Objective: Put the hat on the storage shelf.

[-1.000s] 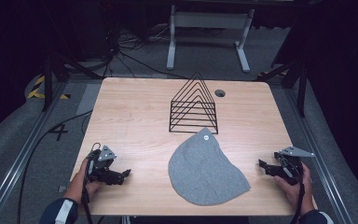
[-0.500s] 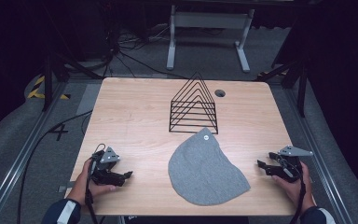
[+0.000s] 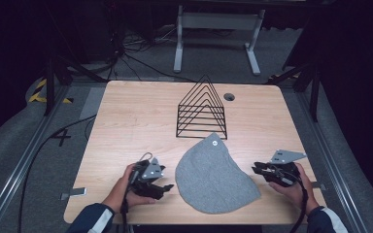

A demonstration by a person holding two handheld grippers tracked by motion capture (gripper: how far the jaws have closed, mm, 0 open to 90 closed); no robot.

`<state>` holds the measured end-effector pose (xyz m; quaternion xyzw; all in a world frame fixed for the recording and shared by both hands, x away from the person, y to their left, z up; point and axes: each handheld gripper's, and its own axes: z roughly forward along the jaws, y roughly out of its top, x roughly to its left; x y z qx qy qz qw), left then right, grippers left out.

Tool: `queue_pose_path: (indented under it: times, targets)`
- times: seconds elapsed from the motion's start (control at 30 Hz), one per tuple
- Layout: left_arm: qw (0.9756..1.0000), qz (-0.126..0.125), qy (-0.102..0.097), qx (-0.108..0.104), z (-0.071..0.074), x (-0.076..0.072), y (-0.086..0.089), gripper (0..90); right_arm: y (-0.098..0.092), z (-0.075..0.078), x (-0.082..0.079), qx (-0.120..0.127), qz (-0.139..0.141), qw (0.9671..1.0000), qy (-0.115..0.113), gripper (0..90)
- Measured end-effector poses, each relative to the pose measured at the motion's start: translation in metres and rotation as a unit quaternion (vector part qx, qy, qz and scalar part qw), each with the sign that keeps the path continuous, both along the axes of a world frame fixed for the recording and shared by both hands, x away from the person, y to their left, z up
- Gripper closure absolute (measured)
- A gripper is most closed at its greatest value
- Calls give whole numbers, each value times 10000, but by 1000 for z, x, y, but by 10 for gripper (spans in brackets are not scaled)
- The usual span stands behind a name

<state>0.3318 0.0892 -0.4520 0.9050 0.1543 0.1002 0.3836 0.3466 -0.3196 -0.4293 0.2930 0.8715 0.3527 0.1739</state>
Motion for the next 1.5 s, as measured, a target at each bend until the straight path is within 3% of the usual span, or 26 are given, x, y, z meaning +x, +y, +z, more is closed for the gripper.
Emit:
queue_pose_path:
  times: [0.07, 0.1, 0.13, 0.17, 0.2, 0.27, 0.37, 0.5, 0.57, 0.7, 0.9, 1.07, 1.17, 1.37, 1.5]
  targets:
    - [9993, -284, -114, 194, -2, -6, -22, 338, 17, 2, 5, -50, 203, 9998, 8, 801]
    - [9993, -284, -114, 194, -2, -6, -22, 348, 29, 2, 10, -144, 364, 9992, -11, 817]
    - [9984, -464, -219, 248, -3, -7, -33, 348, 29, 2, 10, -144, 364, 9992, -11, 817]
    - [9983, -533, -93, 219, -5, -10, -41, 356, 38, 0, 14, -227, 439, 9988, -39, 830]
    - [9973, -659, -195, 261, -6, -10, -48, 359, 44, -2, 17, -198, 473, 9987, -5, 837]
    - [9968, -752, -106, 242, -8, -13, -59, 378, 54, -6, 24, -187, 566, 9982, 30, 841]
    - [9954, -901, -119, 290, -11, -14, -69, 403, 68, -12, 32, -217, 665, 9975, 61, 852]
    - [9955, -915, 65, 241, -14, -12, -67, 481, 77, -20, 37, -339, 714, 9968, 114, 856]
    - [9960, -851, 152, 232, -15, -10, -64, 481, 78, -23, 38, -451, 706, 9963, 169, 854]
    - [9976, -592, 177, 325, -13, -3, -49, 492, 76, -24, 38, -342, 744, 9962, 292, 855]
    - [9991, -48, 230, 359, -12, 7, -20, 494, 80, -22, 23, -429, 1103, 9918, 482, 883]
    - [9982, 356, 235, 425, -11, 16, -6, 499, 89, -19, 3, -687, 1511, 9845, 570, 892]
    - [9971, 592, 124, 460, -11, 27, -3, 499, 96, -19, -5, -691, 1687, 9811, 654, 893]
    - [9950, 825, -37, 553, -10, 47, -7, 502, 109, -19, -16, -743, 1923, 9762, 670, 893]
    - [9940, 1013, 91, 404, -11, 63, -9, 502, 119, -19, -22, -735, 2047, 9738, 667, 893]
